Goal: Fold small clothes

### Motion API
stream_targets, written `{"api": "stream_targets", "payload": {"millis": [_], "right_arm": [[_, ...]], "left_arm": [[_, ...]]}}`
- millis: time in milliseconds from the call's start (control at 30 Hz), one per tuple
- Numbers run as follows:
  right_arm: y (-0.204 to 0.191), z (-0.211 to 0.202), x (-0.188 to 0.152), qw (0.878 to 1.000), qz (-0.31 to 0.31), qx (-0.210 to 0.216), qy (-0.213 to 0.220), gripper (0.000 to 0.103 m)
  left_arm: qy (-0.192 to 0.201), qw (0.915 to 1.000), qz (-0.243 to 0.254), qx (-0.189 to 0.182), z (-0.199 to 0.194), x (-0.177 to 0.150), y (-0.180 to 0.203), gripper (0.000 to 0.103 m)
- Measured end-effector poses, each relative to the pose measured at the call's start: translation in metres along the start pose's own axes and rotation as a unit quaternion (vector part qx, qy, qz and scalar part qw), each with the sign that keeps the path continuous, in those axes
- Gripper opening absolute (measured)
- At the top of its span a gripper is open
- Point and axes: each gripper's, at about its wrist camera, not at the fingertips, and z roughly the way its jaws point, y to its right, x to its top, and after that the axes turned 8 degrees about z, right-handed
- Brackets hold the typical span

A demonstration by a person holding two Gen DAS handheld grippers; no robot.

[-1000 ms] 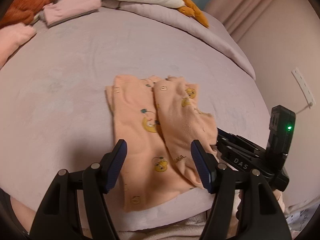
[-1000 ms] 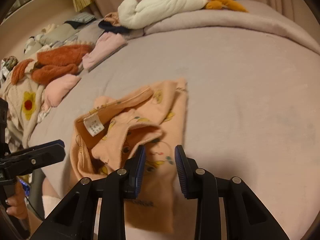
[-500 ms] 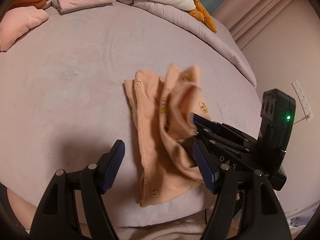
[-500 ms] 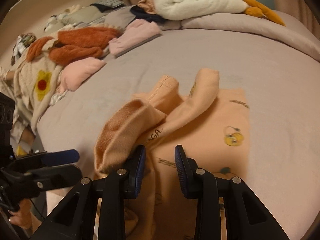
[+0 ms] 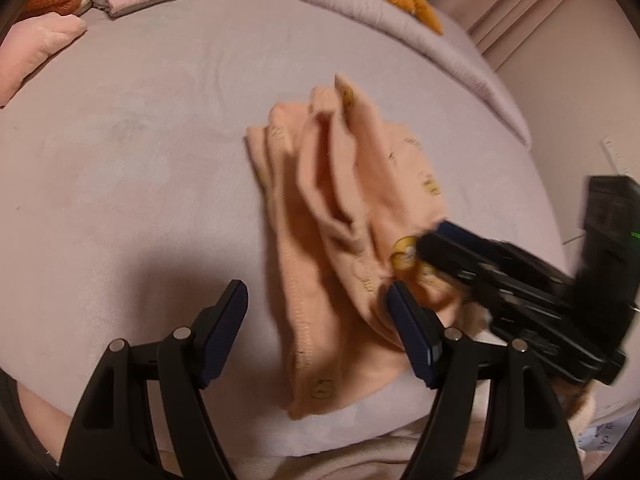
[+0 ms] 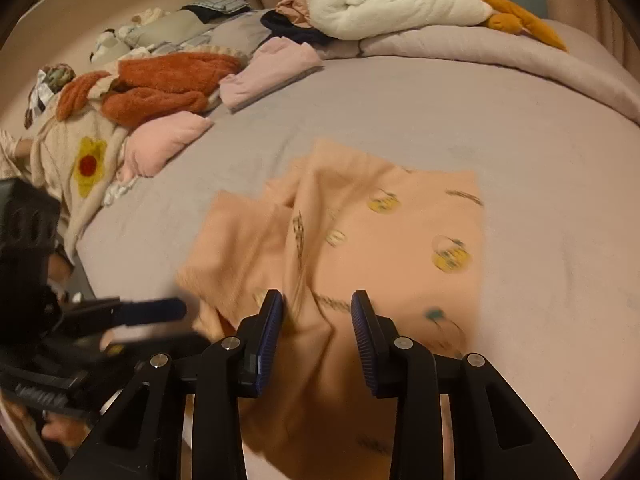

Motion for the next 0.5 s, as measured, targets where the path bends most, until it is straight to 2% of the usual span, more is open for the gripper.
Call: {"api": "stream_targets", "payload": {"millis": [233, 500], "right_arm": [[0.006, -0.016, -0.01, 1.0, 0.001, -0.012, 0.01, 0.036], [-0.017, 0.008, -0.03, 0.999, -0.028, 0.01, -0.039, 0.036]], "left_arm": [[0.005, 0.9998, -0.016, 0.015, -0.007, -0.006, -0.012, 0.073], [0.02, 0.9992, -0.024, 0.025, -0.022, -0.01, -0.02, 0.076]]}}
